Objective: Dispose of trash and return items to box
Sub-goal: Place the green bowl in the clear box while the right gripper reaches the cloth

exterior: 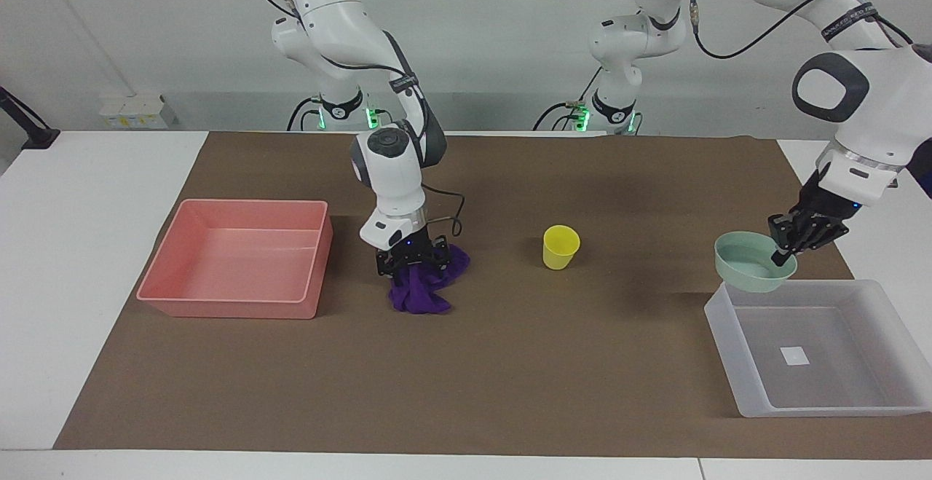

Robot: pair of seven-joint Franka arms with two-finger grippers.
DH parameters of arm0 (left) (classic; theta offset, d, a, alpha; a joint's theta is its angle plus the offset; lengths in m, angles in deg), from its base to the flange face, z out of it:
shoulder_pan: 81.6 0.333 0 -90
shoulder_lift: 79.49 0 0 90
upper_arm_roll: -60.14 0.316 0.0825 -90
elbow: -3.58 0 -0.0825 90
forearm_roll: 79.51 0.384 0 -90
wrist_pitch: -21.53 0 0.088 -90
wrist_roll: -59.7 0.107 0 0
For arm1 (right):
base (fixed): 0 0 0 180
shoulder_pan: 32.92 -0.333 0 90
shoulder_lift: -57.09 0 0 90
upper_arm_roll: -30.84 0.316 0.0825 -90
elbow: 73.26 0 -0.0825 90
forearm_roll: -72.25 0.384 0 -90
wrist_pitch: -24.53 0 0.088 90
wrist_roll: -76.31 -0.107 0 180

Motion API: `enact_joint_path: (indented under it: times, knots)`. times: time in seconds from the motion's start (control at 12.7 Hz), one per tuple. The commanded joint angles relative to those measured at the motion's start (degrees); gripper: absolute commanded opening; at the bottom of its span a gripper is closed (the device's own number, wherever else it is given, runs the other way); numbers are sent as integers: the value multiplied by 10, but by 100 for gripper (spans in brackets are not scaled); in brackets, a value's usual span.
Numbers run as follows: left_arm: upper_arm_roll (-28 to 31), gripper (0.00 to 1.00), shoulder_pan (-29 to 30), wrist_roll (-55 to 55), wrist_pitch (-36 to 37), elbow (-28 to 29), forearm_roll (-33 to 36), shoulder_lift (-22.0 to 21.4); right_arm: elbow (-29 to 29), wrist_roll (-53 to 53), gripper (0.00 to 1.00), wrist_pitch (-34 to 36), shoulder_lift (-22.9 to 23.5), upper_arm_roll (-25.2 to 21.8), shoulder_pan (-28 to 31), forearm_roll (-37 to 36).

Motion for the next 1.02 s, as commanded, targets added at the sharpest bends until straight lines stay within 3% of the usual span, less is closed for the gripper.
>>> enact_joint_path:
  times: [0.0,0.08,0.24,0.47,0.63,0.95]
  knots:
    - [-3,0,30,6,38,-103,2,64,9,-6,6,0,-3,1,6,-15]
    - [0,0,38,7,39,-127,4,84,9,-10,0,2,-3,1,6,-15]
    - [1,0,57,7,38,-163,5,124,8,-40,0,8,-4,1,3,-15]
    - [-4,0,91,10,46,-259,22,230,-8,-64,0,51,-11,0,3,-15]
    - [-6,0,94,10,22,-268,23,263,-32,-81,0,113,-35,0,9,-15]
    - [-5,0,86,10,3,-249,24,279,-47,-109,0,224,-117,-3,10,-14]
